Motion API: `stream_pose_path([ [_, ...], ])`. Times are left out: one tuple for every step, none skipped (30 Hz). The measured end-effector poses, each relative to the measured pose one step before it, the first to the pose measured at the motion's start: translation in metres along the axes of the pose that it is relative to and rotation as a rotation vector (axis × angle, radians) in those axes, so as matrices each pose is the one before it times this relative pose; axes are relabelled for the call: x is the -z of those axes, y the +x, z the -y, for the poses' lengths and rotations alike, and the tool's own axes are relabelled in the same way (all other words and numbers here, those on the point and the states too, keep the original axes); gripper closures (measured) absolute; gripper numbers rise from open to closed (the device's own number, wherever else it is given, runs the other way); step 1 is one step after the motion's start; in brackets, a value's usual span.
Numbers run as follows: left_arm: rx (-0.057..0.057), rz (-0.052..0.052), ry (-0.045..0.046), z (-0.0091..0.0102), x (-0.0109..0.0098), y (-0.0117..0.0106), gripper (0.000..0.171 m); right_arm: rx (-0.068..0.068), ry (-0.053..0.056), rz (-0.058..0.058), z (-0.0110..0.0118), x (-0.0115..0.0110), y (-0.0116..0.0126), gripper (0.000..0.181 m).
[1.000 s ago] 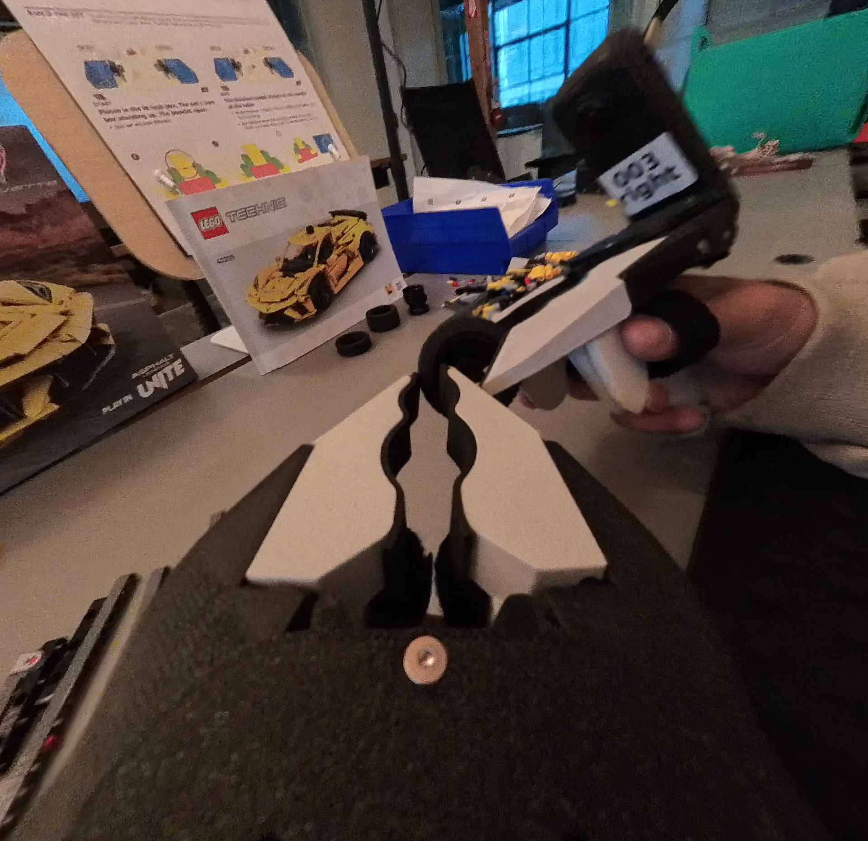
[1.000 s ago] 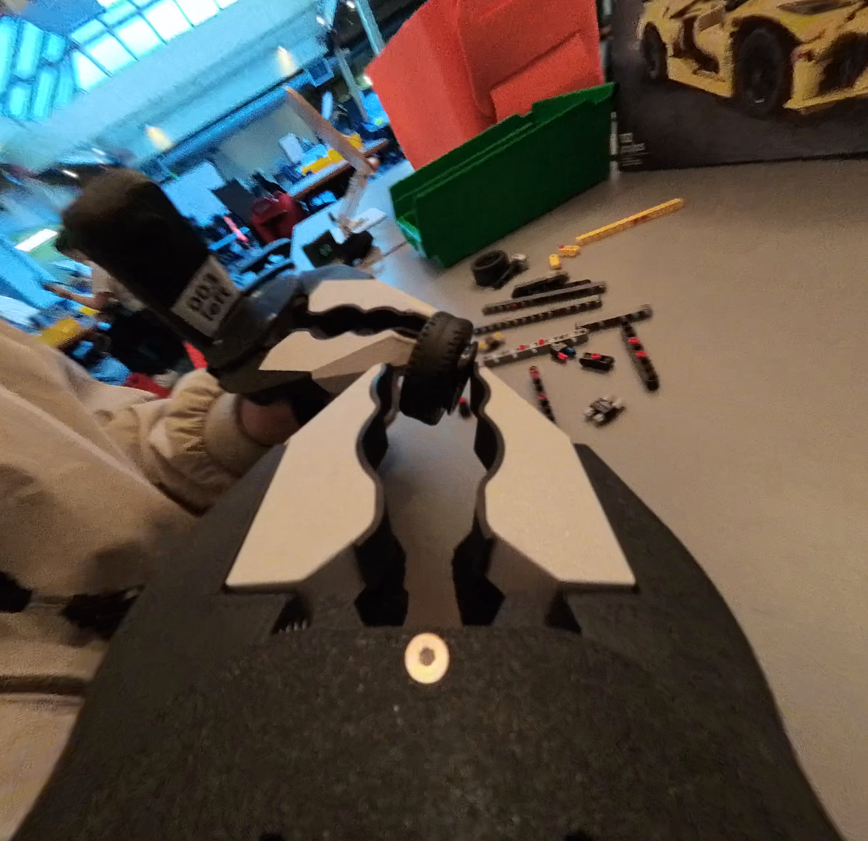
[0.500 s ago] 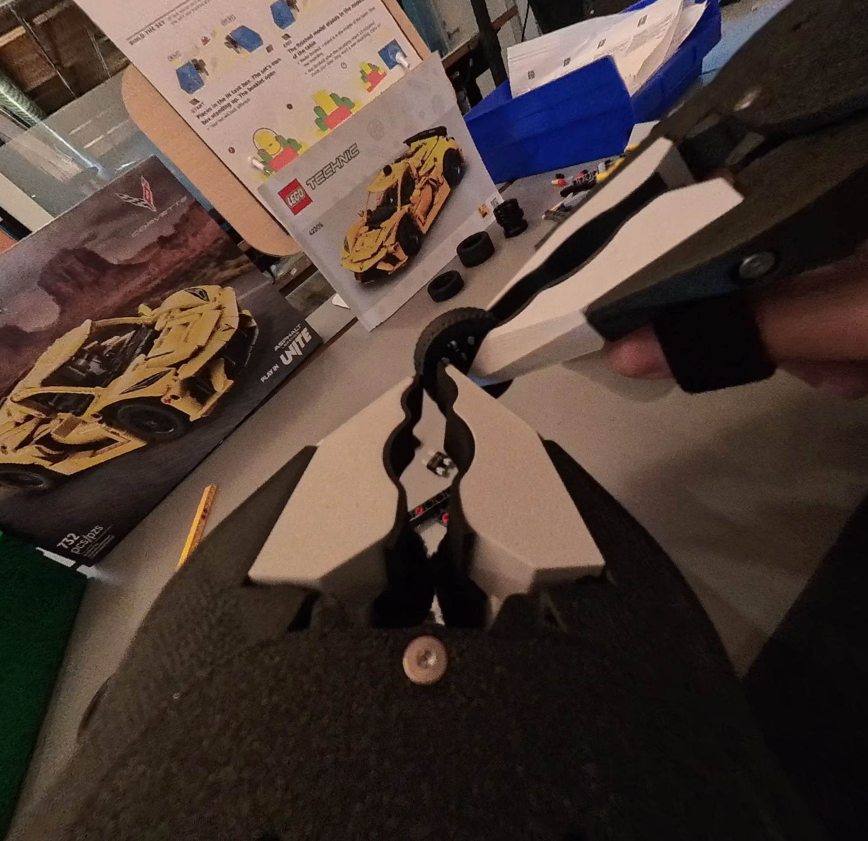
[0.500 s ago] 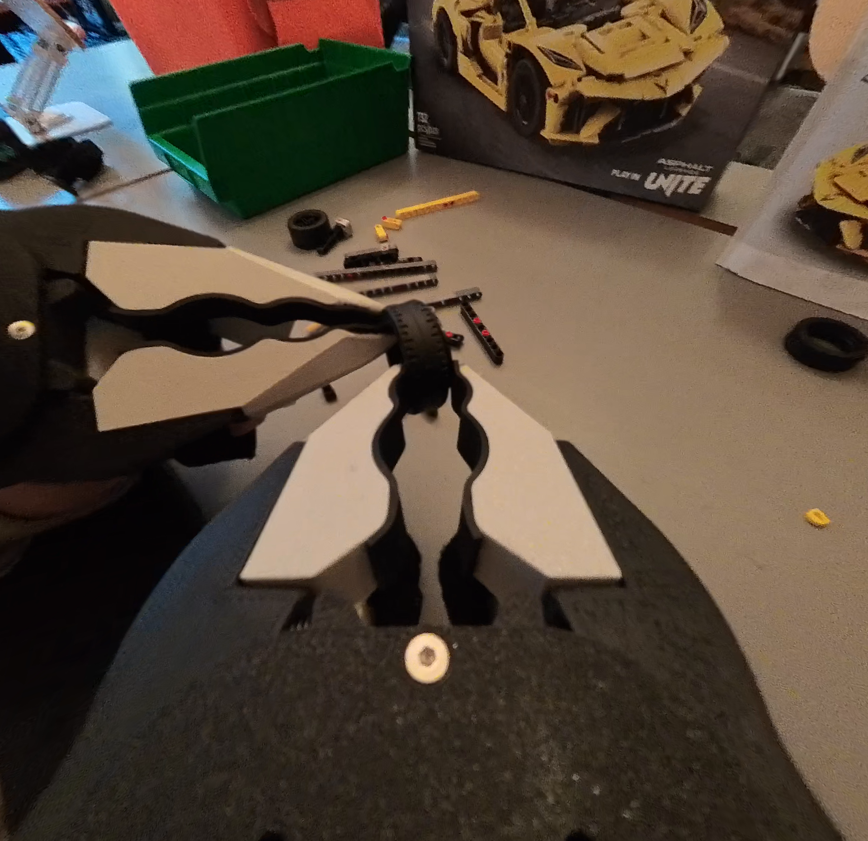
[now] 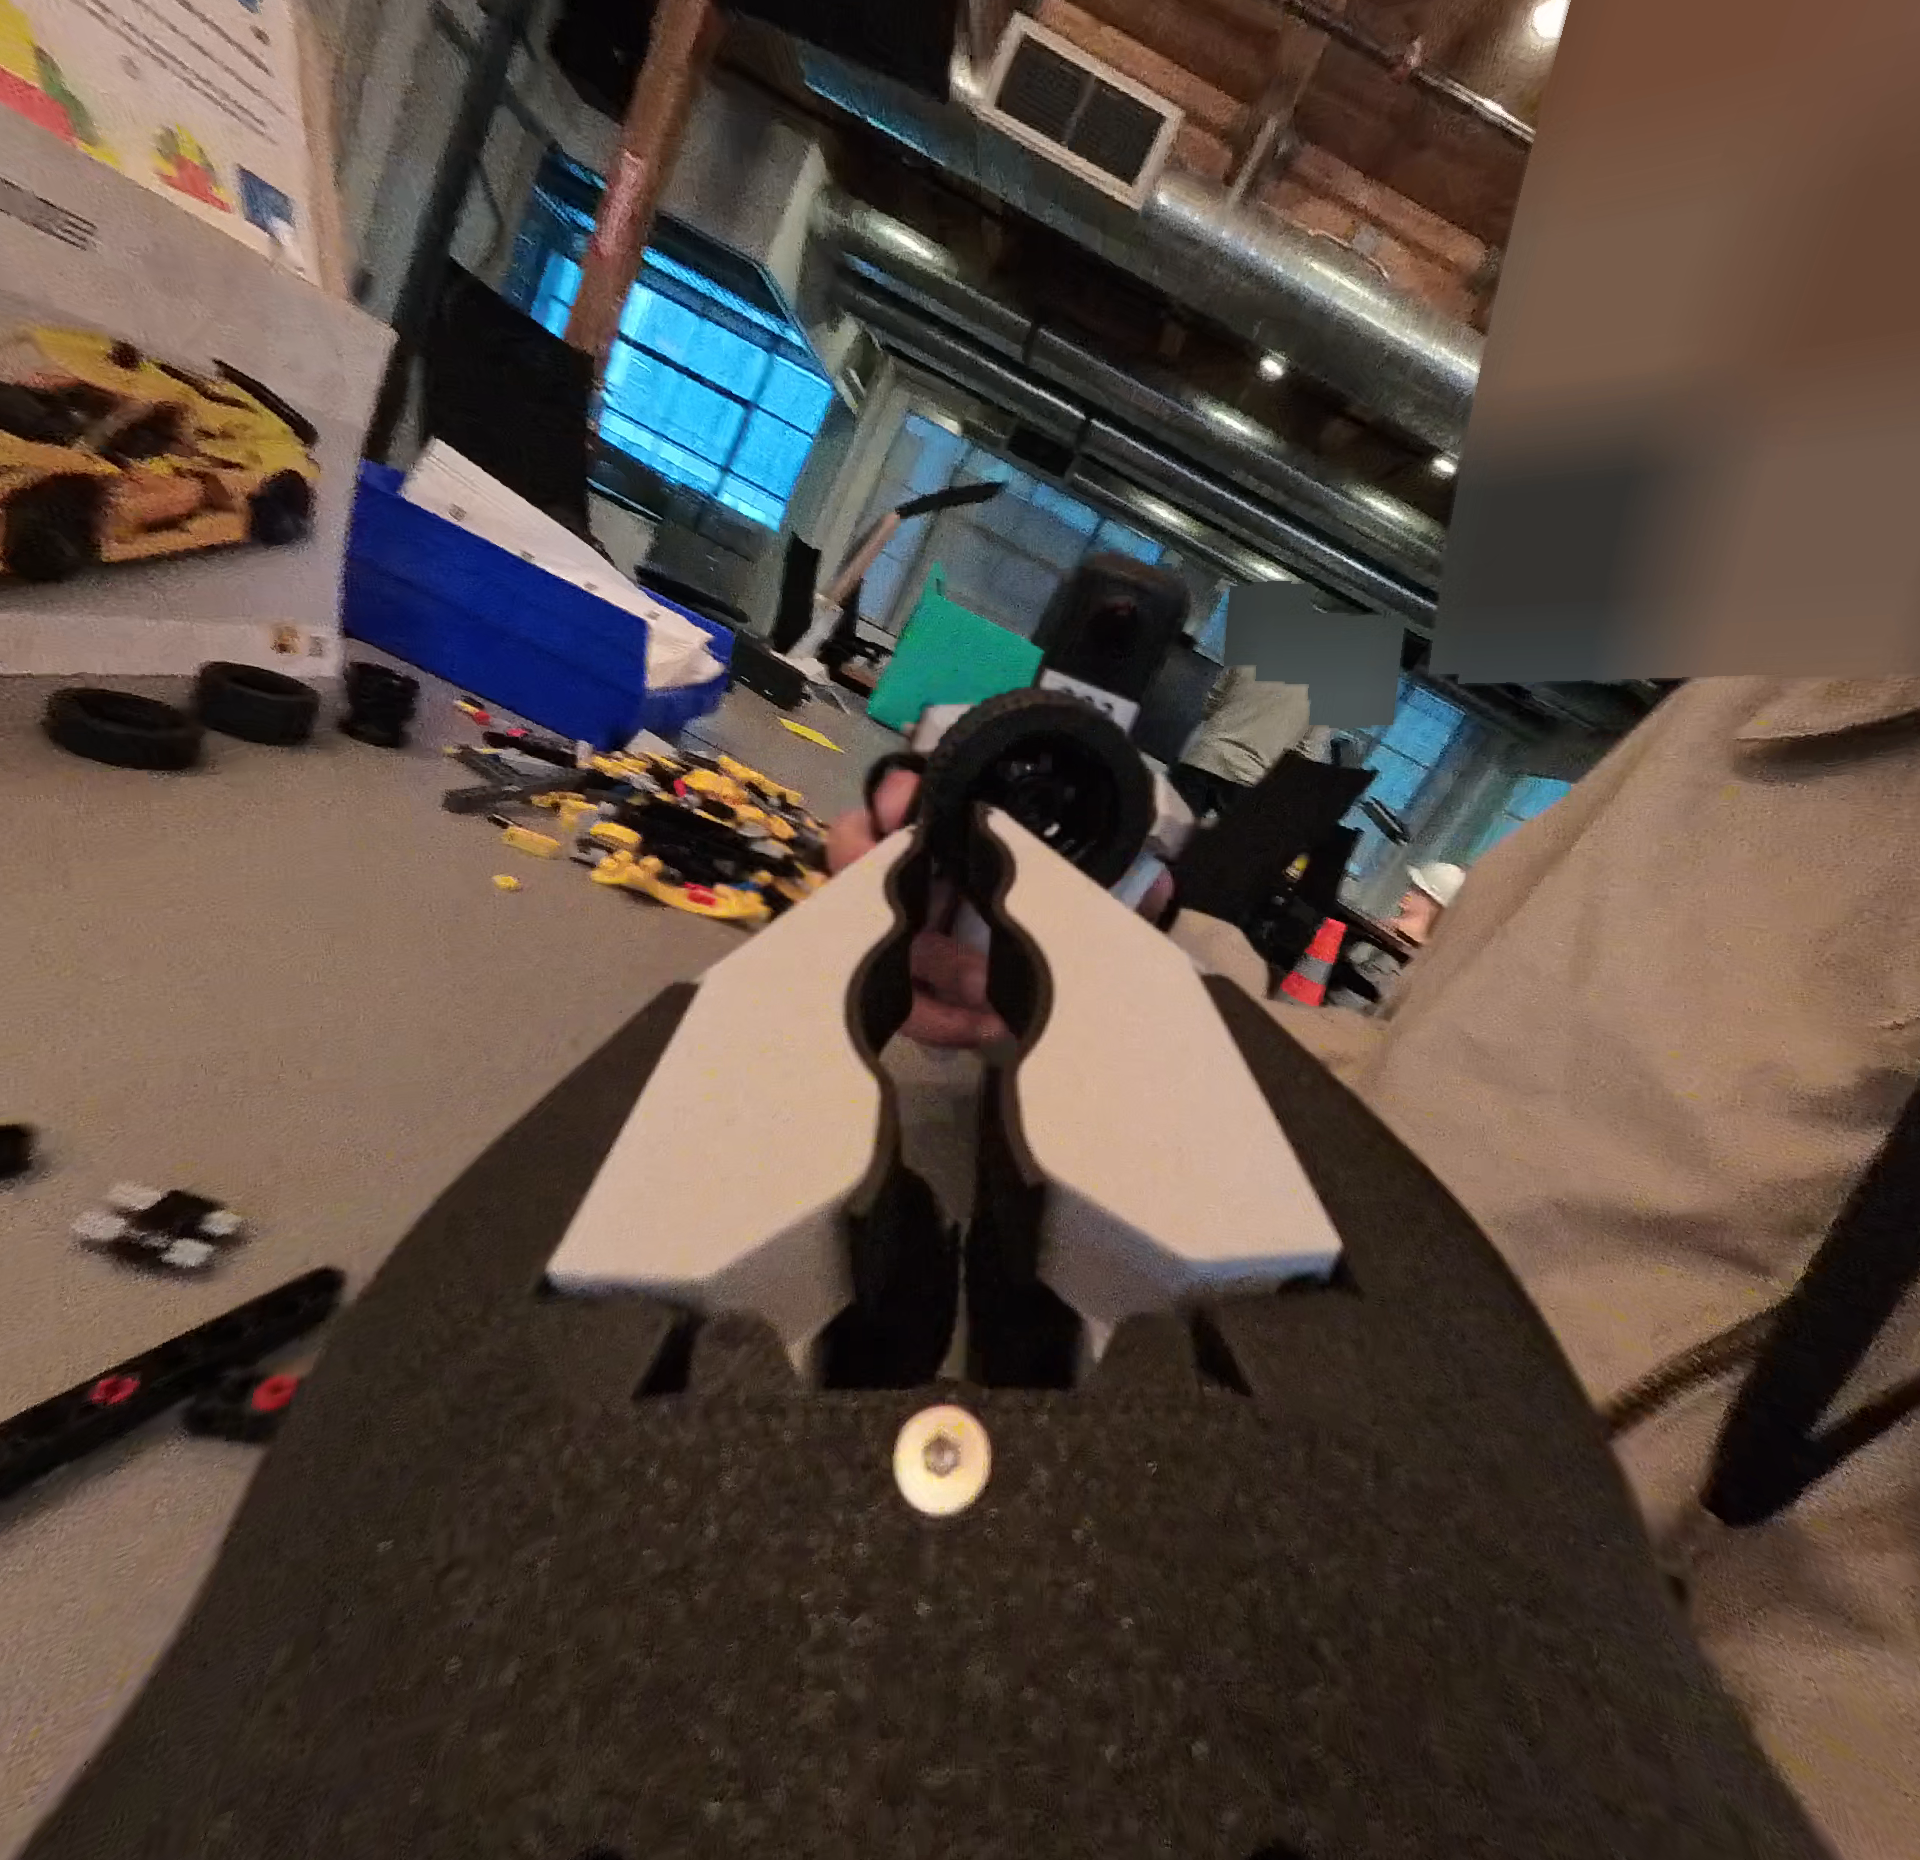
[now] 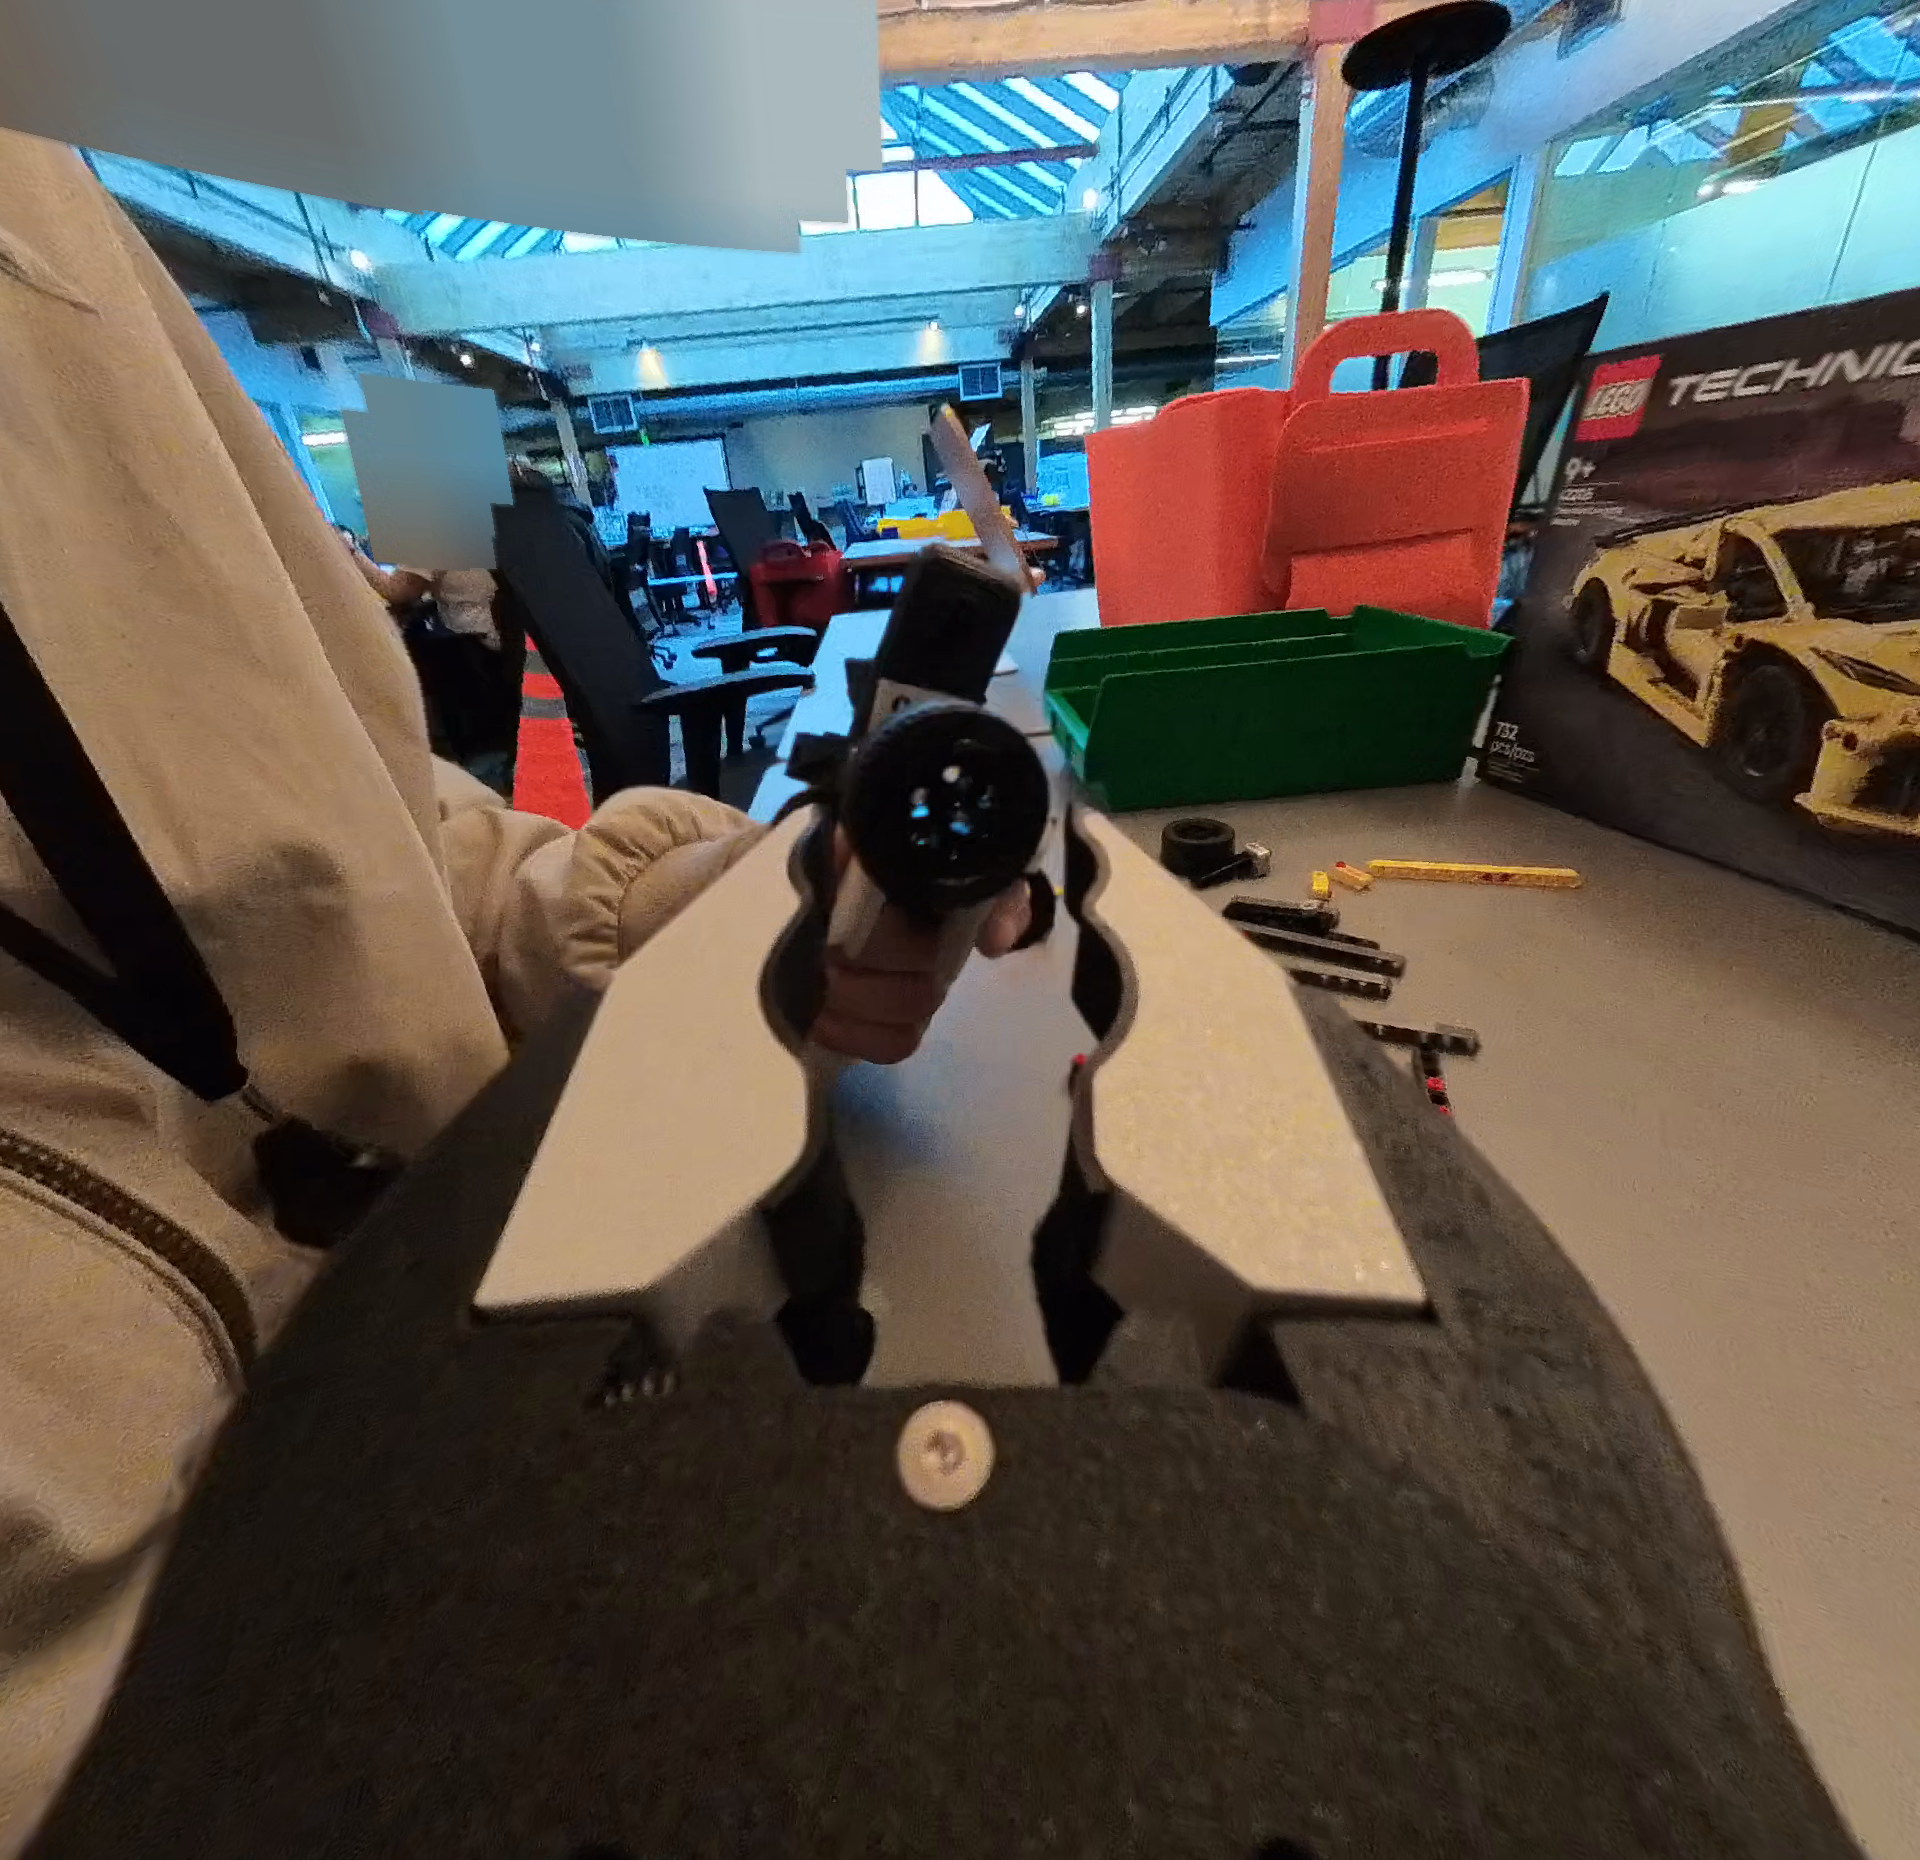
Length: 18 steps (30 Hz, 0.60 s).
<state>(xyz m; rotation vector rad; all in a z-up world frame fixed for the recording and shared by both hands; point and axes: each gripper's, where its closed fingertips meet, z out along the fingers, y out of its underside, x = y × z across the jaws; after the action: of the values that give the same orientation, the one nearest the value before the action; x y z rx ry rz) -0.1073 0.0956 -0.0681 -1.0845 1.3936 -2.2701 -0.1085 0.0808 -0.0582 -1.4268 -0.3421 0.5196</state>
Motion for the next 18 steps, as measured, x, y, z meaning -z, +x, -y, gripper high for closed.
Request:
stream_pose_path([
  [0.0152,-0.0272,-0.01847,-0.00343,-0.00263,0.00403,0.165,0.0206,-0.0174,0.0270,-0.00187,-0.00212,-0.00479,0.138],
  [0.0013,-0.0063,-0.00874,-0.00197,-0.00170,0.00107,0.165,0.0160,-0.0169,0.0249,-0.00213,-0.00183,-0.00456,0.139],
  [0.0082,-0.0122,-0.01581,-0.00251,-0.00107,0.00123,0.165,0.0211,-0.0163,-0.0007,-0.00227,-0.00112,-0.00096,0.139],
  [0.0130,-0.0119,-0.00434,-0.00093,-0.00019,0.00100,0.165,0.0219,-0.0002,-0.0074,-0.00023,0.00042,-0.00073,0.142],
  [0.0103,-0.0071,-0.00122,-0.00065,-0.00008,0.00060,0.165,0.0186,0.0018,-0.0037,-0.00006,0.00082,-0.00039,0.143],
  [0.0099,-0.0070,-0.00729,-0.00123,-0.00039,0.00036,0.165,-0.0002,-0.0049,0.0062,-0.00047,0.00061,-0.00082,0.143],
  [0.0129,-0.0104,-0.00282,-0.00064,-0.00033,0.00069,0.165,-0.0087,0.0015,0.0059,0.00013,0.00042,-0.00069,0.143],
  [0.0182,-0.0149,-0.00378,-0.00069,-0.00033,0.00095,0.165,-0.0045,0.0041,0.0097,0.00013,0.00060,-0.00117,0.143],
  [0.0172,-0.0136,-0.00342,-0.00072,-0.00040,0.00086,0.165,-0.0051,0.0029,0.0092,-0.00001,0.00088,-0.00104,0.143],
  [0.0131,-0.0140,-0.00510,-0.00115,-0.00057,0.00120,0.165,-0.0084,0.0024,0.0130,-0.00026,0.00105,-0.00151,0.144],
  [0.0121,-0.0150,-0.00759,-0.00164,-0.00081,0.00168,0.165,-0.0158,0.0069,0.0235,0.00045,0.00134,-0.00292,0.144],
  [0.0097,-0.0087,-0.00545,-0.00126,-0.00059,0.00088,0.165,-0.0227,0.0039,0.0145,0.00007,0.00141,-0.00156,0.144],
  [0.0144,-0.0058,-0.00596,-0.00138,-0.00026,-0.00027,0.165,-0.0214,-0.0015,0.0130,-0.00082,0.00088,-0.00102,0.145],
  [0.0235,-0.0025,-0.00157,-0.00078,0.00006,-0.00155,0.165,-0.0267,-0.0057,0.0012,-0.00110,0.00048,0.00068,0.147],
  [0.0180,0.0052,-0.00167,-0.00070,0.00001,-0.00257,0.165,-0.0249,-0.0100,-0.0120,-0.00152,0.00089,0.00292,0.151],
  [0.0061,0.0093,-0.00834,-0.00143,-0.00048,-0.00218,0.165,-0.0167,-0.0087,-0.0009,-0.00165,0.00049,0.00147,0.151],
  [-0.0012,0.0126,-0.00708,-0.00133,-0.00065,-0.00205,0.165,-0.0095,-0.0070,-0.0055,-0.00123,0.00047,0.00134,0.151],
  [-0.0042,0.0115,-0.00687,-0.00124,-0.00044,-0.00156,0.165,0.0068,-0.0079,-0.0114,-0.00128,-0.00069,0.00131,0.151],
])
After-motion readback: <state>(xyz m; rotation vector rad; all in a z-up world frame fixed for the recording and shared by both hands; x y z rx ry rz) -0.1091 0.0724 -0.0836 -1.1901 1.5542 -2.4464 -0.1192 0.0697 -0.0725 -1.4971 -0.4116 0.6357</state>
